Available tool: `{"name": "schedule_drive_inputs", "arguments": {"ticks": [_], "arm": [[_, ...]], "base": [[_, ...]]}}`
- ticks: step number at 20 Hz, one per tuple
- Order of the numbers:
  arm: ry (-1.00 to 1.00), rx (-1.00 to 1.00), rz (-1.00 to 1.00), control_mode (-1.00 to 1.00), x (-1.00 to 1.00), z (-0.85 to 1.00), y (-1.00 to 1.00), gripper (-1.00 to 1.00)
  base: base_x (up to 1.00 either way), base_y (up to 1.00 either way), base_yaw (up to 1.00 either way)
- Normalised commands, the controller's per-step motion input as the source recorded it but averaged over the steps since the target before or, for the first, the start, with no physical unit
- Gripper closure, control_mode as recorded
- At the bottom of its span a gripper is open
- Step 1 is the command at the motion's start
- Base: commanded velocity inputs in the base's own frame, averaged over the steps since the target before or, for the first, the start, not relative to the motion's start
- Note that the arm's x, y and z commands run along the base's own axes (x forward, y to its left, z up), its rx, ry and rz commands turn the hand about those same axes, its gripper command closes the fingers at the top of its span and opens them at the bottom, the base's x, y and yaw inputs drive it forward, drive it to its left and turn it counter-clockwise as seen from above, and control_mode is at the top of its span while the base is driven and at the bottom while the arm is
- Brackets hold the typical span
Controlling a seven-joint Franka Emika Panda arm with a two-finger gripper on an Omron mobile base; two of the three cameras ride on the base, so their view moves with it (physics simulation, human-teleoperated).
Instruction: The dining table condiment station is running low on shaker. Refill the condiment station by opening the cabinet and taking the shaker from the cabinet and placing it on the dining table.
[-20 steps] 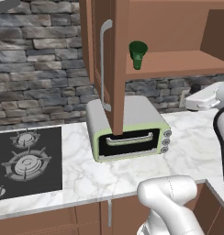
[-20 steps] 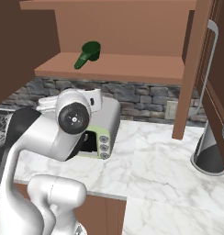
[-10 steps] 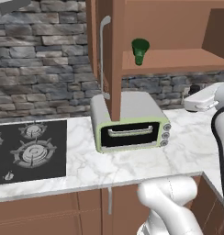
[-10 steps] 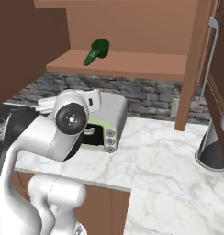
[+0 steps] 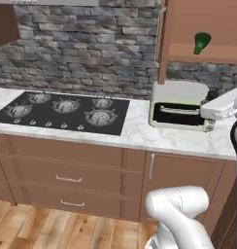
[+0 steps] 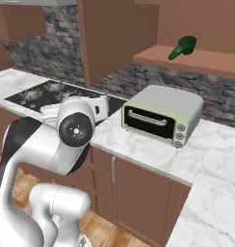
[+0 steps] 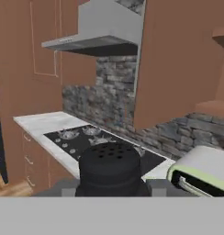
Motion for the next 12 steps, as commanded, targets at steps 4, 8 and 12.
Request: {"name": "schedule_drive_inputs", "arguments": {"ticks": [4, 8, 12], "arm": [[0.00, 0.00, 0.00, 1.00, 0.00, 0.00, 0.00, 1.00], [0.00, 0.00, 0.00, 1.00, 0.00, 0.00, 0.00, 1.00], [0.00, 0.00, 0.00, 1.00, 0.00, 0.00, 0.00, 1.00]], "base": [[-0.01, 0.65, 0.78], [0.00, 0.51, 0.83], [0.04, 0.38, 0.80]]}}
